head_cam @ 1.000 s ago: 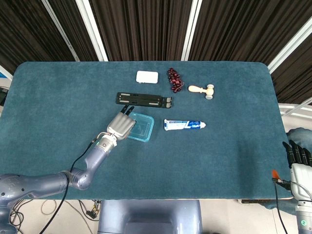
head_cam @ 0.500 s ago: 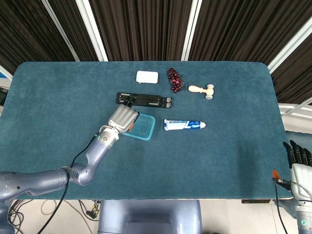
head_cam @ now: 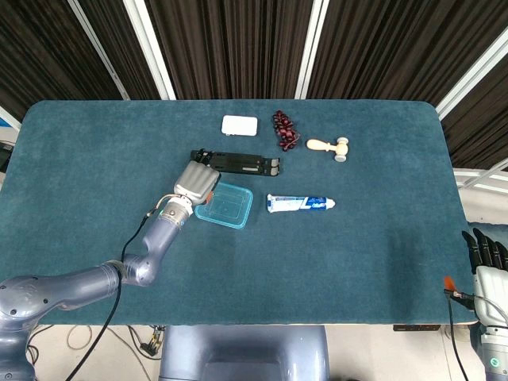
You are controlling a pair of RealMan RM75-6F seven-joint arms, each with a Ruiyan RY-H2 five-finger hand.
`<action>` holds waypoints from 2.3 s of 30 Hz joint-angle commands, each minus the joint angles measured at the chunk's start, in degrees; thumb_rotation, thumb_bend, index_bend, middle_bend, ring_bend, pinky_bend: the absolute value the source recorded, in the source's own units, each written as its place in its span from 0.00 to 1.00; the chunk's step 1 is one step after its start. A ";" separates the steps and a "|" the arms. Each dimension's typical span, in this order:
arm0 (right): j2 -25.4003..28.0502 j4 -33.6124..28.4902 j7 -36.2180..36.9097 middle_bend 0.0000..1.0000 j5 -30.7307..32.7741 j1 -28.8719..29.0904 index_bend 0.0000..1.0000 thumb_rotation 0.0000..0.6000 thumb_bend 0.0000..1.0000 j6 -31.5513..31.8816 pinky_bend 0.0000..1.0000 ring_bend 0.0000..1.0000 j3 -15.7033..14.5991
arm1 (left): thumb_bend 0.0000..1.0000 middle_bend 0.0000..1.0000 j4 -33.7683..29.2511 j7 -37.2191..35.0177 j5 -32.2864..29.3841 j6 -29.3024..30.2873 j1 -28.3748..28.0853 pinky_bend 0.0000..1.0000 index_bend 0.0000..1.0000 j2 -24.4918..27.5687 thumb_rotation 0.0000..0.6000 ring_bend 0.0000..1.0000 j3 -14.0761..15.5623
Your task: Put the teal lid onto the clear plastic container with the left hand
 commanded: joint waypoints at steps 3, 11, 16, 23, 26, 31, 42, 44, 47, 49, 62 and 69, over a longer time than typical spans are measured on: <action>0.01 -0.05 -0.02 0.00 0.05 -0.01 0.07 1.00 0.36 -0.05 0.00 0.01 -0.01 | 0.50 0.55 1.49 -1.12 0.82 -0.48 -0.39 0.00 0.72 -0.87 1.00 0.03 0.17; 0.02 -0.09 -0.04 0.00 0.08 -0.03 0.07 1.00 0.36 -0.03 0.00 0.01 -0.01 | 0.50 0.55 3.20 -1.97 1.45 -0.96 -0.54 0.00 0.72 -1.89 1.00 0.03 0.58; 0.00 -0.12 -0.06 0.00 0.24 -0.03 0.07 1.00 0.36 -0.09 0.00 0.01 0.04 | 0.50 0.55 4.46 -2.64 2.02 -1.50 -0.84 0.00 0.72 -2.70 1.00 0.03 0.59; 0.02 -0.23 -0.09 0.00 0.53 -0.04 0.07 1.00 0.36 -0.14 0.00 0.01 0.15 | 0.50 0.55 7.65 -3.25 1.96 -3.06 -1.35 0.00 0.72 -4.44 1.00 0.04 0.71; 0.01 -0.25 -0.08 0.00 0.57 -0.05 0.07 1.00 0.36 -0.10 0.00 0.01 0.18 | 0.50 0.55 8.71 -3.45 1.79 -3.65 -1.38 0.00 0.72 -4.97 1.00 0.04 0.81; 0.00 -0.25 -0.04 0.00 0.56 -0.06 0.07 1.00 0.36 -0.07 0.00 0.01 0.20 | 0.50 0.55 10.03 -4.15 1.16 -4.64 -1.27 0.00 0.72 -5.48 1.00 0.04 0.63; 0.04 -0.28 -0.05 0.00 0.63 -0.08 0.07 1.00 0.36 -0.06 0.00 0.01 0.24 | 0.50 0.55 12.75 -5.58 -0.28 -7.46 -1.09 0.00 0.72 -6.62 1.00 0.04 0.73; 0.07 -0.36 -0.05 0.00 0.70 -0.09 0.07 1.00 0.36 -0.10 0.00 0.01 0.25 | 0.50 0.55 13.49 -5.85 -0.47 -7.90 -1.07 0.00 0.72 -6.94 1.00 0.04 0.76; 0.09 -0.34 -0.04 0.00 0.58 -0.08 0.07 1.00 0.36 -0.04 0.00 0.01 0.24 | 0.50 0.55 14.21 -6.09 -0.71 -8.28 -1.04 0.00 0.72 -7.27 1.00 0.04 0.77; 0.07 -0.32 -0.02 0.00 0.56 -0.08 0.07 1.00 0.36 -0.03 0.00 0.01 0.23 | 0.50 0.55 14.54 -6.29 -0.59 -8.54 -0.95 0.00 0.72 -7.45 1.00 0.04 0.95; 0.04 -0.29 -0.04 0.00 0.53 -0.09 0.07 1.00 0.36 -0.03 0.00 0.01 0.22 | 0.51 0.55 15.27 -8.37 1.84 -8.64 -0.99 0.00 0.72 -8.18 1.00 0.04 0.74; 0.07 -0.28 -0.11 0.00 0.61 -0.06 0.07 1.00 0.36 -0.11 0.00 0.01 0.23 | 0.50 0.54 5.12 -7.36 5.35 0.17 -0.93 0.00 0.71 -2.58 1.00 0.04 -1.77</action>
